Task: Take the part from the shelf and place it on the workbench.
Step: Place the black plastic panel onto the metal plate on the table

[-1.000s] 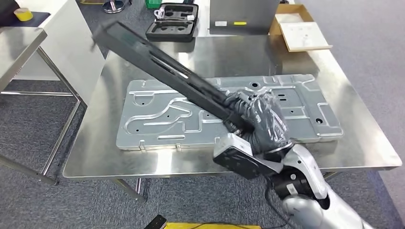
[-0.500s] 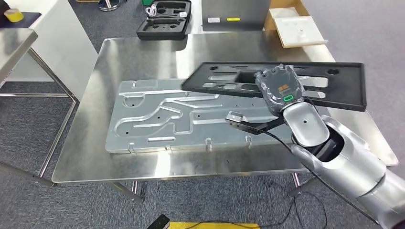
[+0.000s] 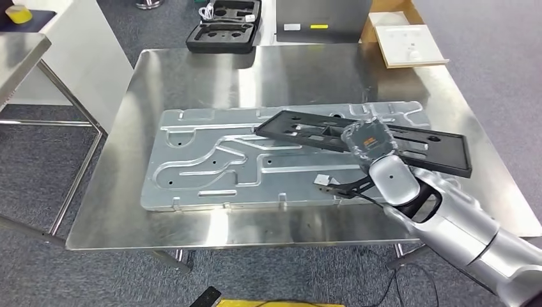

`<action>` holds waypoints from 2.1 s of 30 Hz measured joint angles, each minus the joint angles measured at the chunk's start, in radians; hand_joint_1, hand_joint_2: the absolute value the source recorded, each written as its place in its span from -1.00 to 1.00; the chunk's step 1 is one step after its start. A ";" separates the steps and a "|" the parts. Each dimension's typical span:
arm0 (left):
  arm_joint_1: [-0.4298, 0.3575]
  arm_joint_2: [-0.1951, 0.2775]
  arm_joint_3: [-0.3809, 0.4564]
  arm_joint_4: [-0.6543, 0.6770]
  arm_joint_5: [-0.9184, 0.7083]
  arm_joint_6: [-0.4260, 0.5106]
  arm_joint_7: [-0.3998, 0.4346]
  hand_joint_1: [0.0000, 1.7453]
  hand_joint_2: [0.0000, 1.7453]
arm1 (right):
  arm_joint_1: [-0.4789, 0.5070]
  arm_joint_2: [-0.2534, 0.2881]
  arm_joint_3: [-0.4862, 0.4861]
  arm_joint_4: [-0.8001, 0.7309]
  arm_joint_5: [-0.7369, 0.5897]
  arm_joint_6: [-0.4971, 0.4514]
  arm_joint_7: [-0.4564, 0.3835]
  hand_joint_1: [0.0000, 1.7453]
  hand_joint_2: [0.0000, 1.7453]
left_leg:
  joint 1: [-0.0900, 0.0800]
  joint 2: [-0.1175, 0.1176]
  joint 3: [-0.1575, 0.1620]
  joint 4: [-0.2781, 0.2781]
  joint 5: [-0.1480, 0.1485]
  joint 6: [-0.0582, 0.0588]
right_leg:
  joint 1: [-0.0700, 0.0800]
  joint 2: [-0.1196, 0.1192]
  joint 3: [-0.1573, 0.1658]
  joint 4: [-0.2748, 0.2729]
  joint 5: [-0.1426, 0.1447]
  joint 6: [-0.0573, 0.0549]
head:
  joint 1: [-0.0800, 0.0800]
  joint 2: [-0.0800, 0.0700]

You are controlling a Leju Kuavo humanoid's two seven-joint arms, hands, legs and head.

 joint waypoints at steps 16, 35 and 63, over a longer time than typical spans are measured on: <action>-0.009 0.002 0.000 0.002 -0.004 0.002 -0.003 -1.00 1.00 | -0.015 0.111 0.102 0.019 0.043 -0.078 -0.037 1.00 1.00 | -0.016 0.010 -0.034 0.039 0.008 0.011 | 0.018 0.010 0.035 -0.023 -0.021 -0.050 | -0.013 0.000; -0.011 0.002 -0.001 0.002 -0.024 0.073 -0.067 -1.00 0.00 | -0.004 0.120 0.134 -0.009 0.079 -0.100 -0.086 -1.00 -1.00 | -0.016 0.018 -0.029 0.000 0.050 0.005 | 0.029 0.003 0.129 -0.045 -0.074 -0.046 | -0.011 0.000; -0.011 0.006 -0.002 0.002 -0.036 0.014 0.005 -1.00 -1.00 | 0.006 0.120 0.134 -0.024 0.075 -0.081 -0.075 -1.00 -1.00 | -0.031 0.013 -0.005 -0.018 0.048 0.034 | 0.054 -0.007 0.139 -0.047 -0.072 -0.062 | -0.018 0.000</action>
